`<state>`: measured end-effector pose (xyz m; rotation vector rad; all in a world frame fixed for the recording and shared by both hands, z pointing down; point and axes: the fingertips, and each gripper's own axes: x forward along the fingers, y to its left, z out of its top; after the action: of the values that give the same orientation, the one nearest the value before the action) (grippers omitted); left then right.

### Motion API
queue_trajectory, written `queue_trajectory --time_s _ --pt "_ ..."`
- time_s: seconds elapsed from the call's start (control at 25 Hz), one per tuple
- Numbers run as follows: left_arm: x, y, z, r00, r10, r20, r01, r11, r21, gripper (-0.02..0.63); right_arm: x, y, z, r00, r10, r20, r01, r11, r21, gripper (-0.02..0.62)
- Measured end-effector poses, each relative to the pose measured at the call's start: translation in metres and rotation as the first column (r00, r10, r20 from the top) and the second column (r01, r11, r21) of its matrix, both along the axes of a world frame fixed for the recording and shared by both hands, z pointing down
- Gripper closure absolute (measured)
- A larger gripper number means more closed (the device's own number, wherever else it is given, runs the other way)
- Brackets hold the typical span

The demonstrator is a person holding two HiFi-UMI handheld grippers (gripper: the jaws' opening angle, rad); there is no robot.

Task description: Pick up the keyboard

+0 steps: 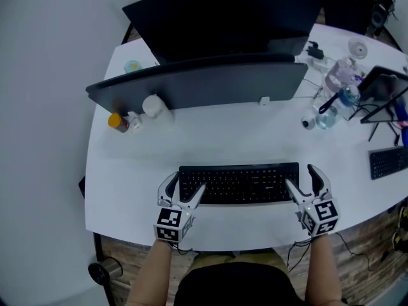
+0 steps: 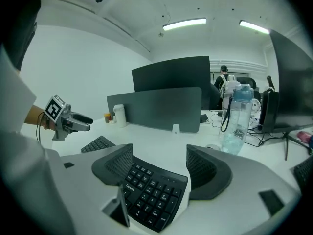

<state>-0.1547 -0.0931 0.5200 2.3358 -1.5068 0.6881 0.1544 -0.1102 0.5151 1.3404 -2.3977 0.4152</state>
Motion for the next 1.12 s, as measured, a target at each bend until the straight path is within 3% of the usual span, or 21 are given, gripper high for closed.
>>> queue_trajectory --time_s 0.56,1.12 --pt "-0.024 0.008 0.061 0.998 -0.063 -0.031 0.057 0.983 -0.176 0.255 0.018 0.006 0.056 0.999 0.020 -0.026 -0.023 0.989 -0.143 0.284" --pt "-0.024 0.012 0.093 0.994 -0.065 -0.088 0.035 0.952 -0.305 0.241 0.024 0.005 0.104 0.999 0.031 -0.019 -0.035 0.959 -0.283 0.282"
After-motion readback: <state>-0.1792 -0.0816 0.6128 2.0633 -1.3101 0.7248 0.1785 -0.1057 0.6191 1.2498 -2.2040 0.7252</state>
